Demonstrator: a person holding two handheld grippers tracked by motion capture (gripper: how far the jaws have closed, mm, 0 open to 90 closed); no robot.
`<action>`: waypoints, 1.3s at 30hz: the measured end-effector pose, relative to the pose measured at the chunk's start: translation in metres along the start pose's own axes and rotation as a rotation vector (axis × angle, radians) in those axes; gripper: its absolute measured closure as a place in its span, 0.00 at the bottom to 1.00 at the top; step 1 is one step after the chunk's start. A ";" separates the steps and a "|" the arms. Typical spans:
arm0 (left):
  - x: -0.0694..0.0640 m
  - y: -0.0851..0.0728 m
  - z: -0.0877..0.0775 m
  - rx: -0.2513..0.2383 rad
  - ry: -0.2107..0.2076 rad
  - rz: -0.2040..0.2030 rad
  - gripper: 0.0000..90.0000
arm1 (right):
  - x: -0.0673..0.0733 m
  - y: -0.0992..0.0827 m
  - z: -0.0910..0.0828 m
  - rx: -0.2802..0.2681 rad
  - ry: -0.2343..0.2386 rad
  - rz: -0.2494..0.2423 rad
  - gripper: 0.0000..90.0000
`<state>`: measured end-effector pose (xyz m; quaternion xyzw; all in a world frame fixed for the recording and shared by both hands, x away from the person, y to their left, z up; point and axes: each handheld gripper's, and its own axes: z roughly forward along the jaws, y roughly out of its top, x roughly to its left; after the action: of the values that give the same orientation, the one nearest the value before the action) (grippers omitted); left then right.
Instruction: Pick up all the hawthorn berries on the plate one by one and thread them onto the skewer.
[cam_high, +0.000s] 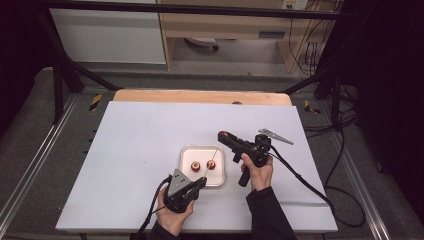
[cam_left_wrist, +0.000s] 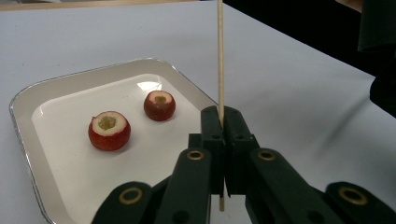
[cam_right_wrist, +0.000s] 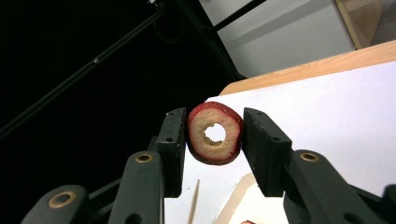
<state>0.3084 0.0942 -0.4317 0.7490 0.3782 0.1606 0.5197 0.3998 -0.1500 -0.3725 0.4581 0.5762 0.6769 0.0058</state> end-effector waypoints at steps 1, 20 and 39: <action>-0.001 0.000 0.001 -0.003 0.004 -0.003 0.98 | 0.000 -0.001 0.000 -0.003 -0.002 -0.003 0.68; -0.003 0.002 0.004 -0.018 0.007 -0.034 0.98 | 0.001 -0.008 0.004 -0.012 0.016 -0.007 0.68; -0.002 0.004 0.006 0.002 -0.002 -0.086 0.99 | 0.002 -0.016 0.004 0.015 0.016 -0.078 0.68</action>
<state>0.3124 0.0885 -0.4301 0.7328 0.4097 0.1373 0.5257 0.3930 -0.1403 -0.3845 0.4300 0.5988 0.6752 0.0241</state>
